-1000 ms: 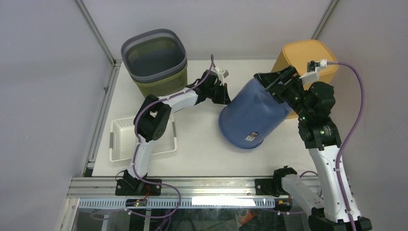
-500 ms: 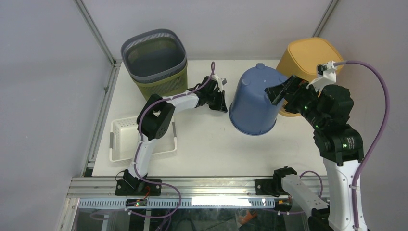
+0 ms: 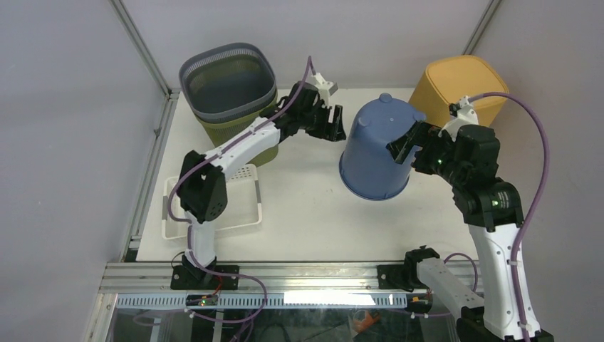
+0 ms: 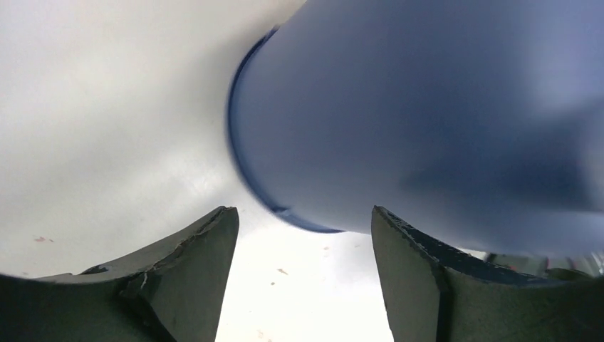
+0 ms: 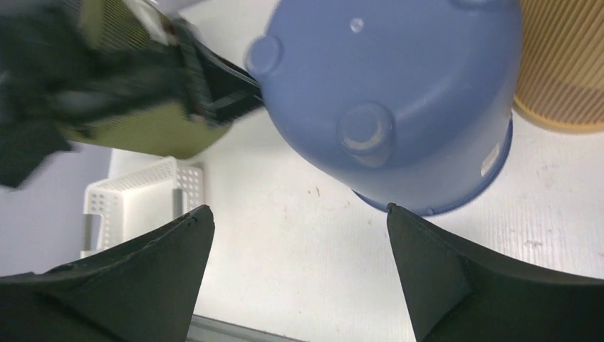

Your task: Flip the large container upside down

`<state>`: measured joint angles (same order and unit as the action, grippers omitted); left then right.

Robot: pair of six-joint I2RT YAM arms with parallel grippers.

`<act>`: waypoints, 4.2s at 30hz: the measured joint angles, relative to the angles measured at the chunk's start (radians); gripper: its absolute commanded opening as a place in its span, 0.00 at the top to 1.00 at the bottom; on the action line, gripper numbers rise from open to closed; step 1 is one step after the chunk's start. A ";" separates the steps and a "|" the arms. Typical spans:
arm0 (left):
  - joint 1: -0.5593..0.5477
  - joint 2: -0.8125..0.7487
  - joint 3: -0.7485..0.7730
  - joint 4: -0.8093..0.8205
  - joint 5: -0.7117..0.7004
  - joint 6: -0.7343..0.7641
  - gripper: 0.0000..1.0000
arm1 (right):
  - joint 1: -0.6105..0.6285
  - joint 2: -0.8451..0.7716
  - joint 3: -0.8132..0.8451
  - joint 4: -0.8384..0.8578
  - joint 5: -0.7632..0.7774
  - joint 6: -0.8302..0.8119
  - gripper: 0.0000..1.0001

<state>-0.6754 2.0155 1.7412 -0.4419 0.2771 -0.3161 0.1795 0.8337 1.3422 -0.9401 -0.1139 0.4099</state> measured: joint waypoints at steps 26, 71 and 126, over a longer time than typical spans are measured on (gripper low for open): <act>0.095 -0.390 0.335 -0.462 -0.329 0.105 0.01 | 0.020 0.598 -0.137 0.517 0.033 0.103 0.06; 0.169 -0.304 0.443 -0.690 -0.422 0.216 1.00 | 0.306 0.172 -0.166 0.291 0.058 0.246 0.09; -0.085 -0.138 0.743 -0.699 -0.366 0.108 1.00 | 0.617 0.358 -0.290 0.842 0.369 0.829 0.16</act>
<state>-0.7605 1.8774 2.4847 -1.1408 -0.0887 -0.2081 0.7963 1.1915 1.0523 -0.0978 0.2554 1.2385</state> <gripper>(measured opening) 0.054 0.847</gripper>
